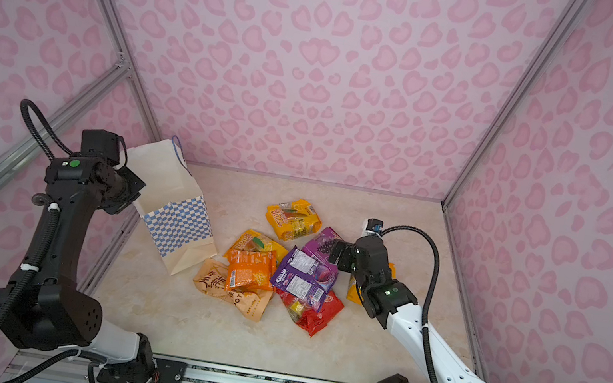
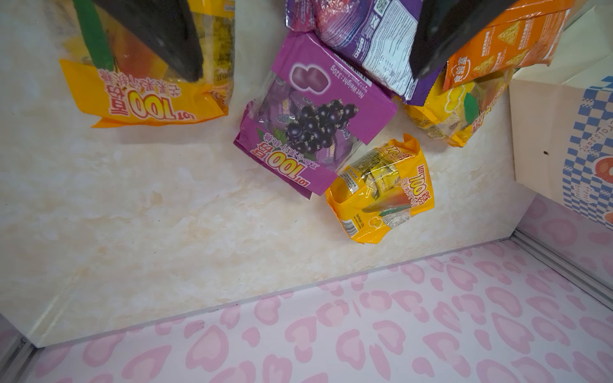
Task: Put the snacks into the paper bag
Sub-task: 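Hold the bag open with left gripper while right gripper lowers to yellow gummy bag, then close the right gripper on the yellow mango gummy bag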
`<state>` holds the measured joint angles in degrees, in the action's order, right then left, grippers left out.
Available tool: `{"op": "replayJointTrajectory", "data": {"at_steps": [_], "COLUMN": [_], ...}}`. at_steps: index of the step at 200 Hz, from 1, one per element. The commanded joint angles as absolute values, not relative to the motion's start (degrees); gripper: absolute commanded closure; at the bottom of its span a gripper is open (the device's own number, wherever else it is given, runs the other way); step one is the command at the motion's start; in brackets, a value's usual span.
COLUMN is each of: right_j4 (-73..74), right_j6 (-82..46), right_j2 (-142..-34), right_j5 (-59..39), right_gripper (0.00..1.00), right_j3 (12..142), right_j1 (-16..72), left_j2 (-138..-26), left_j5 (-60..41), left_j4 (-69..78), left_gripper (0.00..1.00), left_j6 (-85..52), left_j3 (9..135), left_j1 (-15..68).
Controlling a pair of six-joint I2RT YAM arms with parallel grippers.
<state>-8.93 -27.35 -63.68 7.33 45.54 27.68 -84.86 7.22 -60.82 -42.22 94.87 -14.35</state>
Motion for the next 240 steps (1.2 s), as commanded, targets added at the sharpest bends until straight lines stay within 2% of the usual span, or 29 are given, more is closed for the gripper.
{"op": "replayJointTrajectory", "data": {"at_steps": [1, 39, 77, 118, 131, 164, 177, 204, 226, 240], "right_j4": [-10.6, -11.5, -12.9, -12.2, -11.2, -10.7, -16.1, -22.9, -24.5, -24.7], "right_j6": [-27.3, -29.7, -32.2, -35.1, -36.1, -37.7, -36.8, -37.9, -38.5, -38.5], "right_j2": [-64.8, -67.2, -68.1, -69.4, -70.1, -72.2, -72.0, -68.5, -67.4, -66.7], "right_j5": [7.1, 1.5, -1.9, -6.5, -9.0, -13.3, -10.1, 8.6, 7.9, 7.2], "right_gripper": [0.00, 0.00, 0.00, 0.00, 0.01, 0.11, 0.12, 0.05, 0.02, 0.02], "right_j3": [45.9, 46.6, 46.7, 44.3, 43.3, 41.8, 43.2, 43.8, 42.5, 41.0], "right_j1": [27.2, 23.8, 20.4, 18.0, 17.5, 16.1, 15.2, 14.7, 9.0, 4.9], "left_j2": [-87.2, -91.3, -91.3, -93.2, -93.5, -91.0, -88.0, -83.1, -81.5, -81.1], "left_j5": [4.0, -2.1, -18.6, -27.6, -27.0, -23.3, -22.4, -17.3, -11.1, -11.5], "left_j4": [-63.3, -66.1, -56.4, -50.8, -51.2, -53.9, -52.9, -51.4, -52.0, -50.9], "left_gripper": [0.95, 0.96, 0.97, 0.96, 0.96, 0.96, 0.96, 0.96, 0.97, 0.96], "left_j6": [-32.0, -22.6, -16.8, -13.9, -14.0, -13.4, -14.5, -15.3, -15.8, -15.9], "left_j3": [99.1, 103.4, 97.9, 97.7, 98.2, 97.2, 94.7, 90.3, 89.4, 88.2], "left_j1": [-14.7, -14.5, -14.5, -14.5, -14.5, -14.6, -14.6, -14.7, -14.7, -14.8]}}
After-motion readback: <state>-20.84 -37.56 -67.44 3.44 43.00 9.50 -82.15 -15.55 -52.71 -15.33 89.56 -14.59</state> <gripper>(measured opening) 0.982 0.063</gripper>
